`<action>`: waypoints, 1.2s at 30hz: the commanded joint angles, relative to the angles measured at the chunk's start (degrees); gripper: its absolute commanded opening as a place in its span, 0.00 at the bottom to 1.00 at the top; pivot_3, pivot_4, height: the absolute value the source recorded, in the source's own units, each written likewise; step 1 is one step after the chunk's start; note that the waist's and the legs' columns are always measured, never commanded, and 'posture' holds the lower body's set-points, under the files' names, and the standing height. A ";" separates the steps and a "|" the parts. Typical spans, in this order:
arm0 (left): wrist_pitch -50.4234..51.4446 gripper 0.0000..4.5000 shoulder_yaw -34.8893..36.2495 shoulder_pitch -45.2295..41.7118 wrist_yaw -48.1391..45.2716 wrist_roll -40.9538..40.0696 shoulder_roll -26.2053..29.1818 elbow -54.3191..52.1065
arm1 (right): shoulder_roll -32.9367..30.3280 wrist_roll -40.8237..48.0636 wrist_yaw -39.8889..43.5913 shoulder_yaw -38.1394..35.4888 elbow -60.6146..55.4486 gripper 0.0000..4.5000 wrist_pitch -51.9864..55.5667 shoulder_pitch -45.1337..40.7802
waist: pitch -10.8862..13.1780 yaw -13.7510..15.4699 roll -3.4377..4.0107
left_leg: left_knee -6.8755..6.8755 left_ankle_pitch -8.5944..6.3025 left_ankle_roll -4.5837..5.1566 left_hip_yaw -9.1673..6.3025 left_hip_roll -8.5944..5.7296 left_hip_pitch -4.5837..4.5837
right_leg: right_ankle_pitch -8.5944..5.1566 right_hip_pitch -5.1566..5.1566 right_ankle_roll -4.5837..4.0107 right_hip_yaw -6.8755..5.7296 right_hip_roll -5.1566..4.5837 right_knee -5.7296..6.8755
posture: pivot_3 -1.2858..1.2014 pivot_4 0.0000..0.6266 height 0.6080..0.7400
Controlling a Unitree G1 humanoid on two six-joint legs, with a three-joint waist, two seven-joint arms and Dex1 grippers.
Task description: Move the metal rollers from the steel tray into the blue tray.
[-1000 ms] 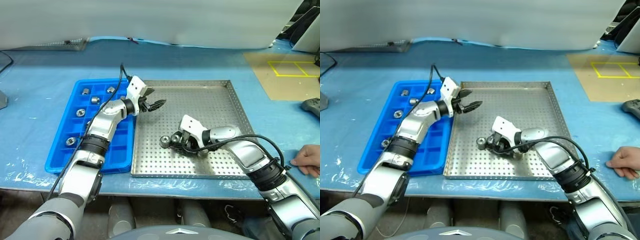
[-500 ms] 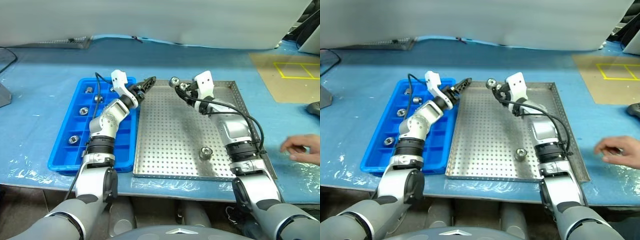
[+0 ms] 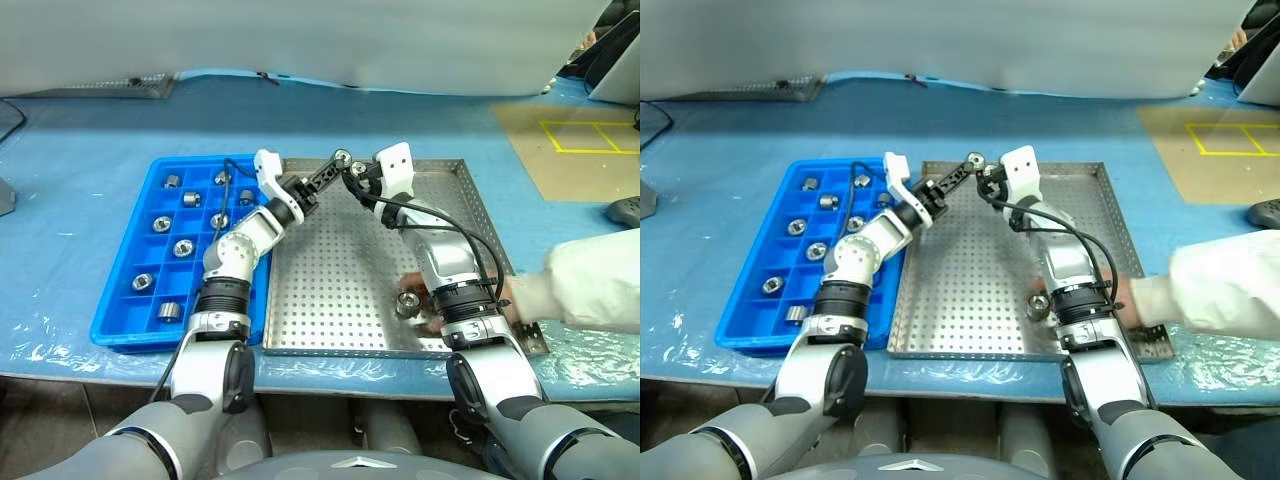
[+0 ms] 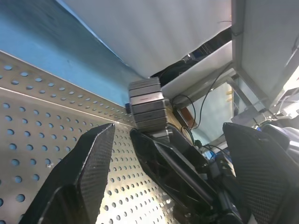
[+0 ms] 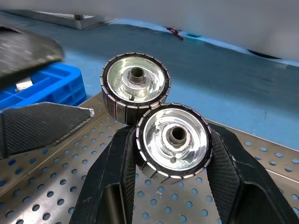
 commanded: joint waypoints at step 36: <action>-18.55 0.17 30.99 -12.98 14.09 -24.46 8.48 17.31 | 15.20 41.51 -6.60 -28.27 -3.23 0.38 7.56 -11.72 | 0.43 -0.70 -0.12 | -0.18 -0.06 0.09 0.05 -0.01 0.10 | 0.01 -0.11 -0.01 0.05 0.02 -0.02 | 0.50 0.24 1.00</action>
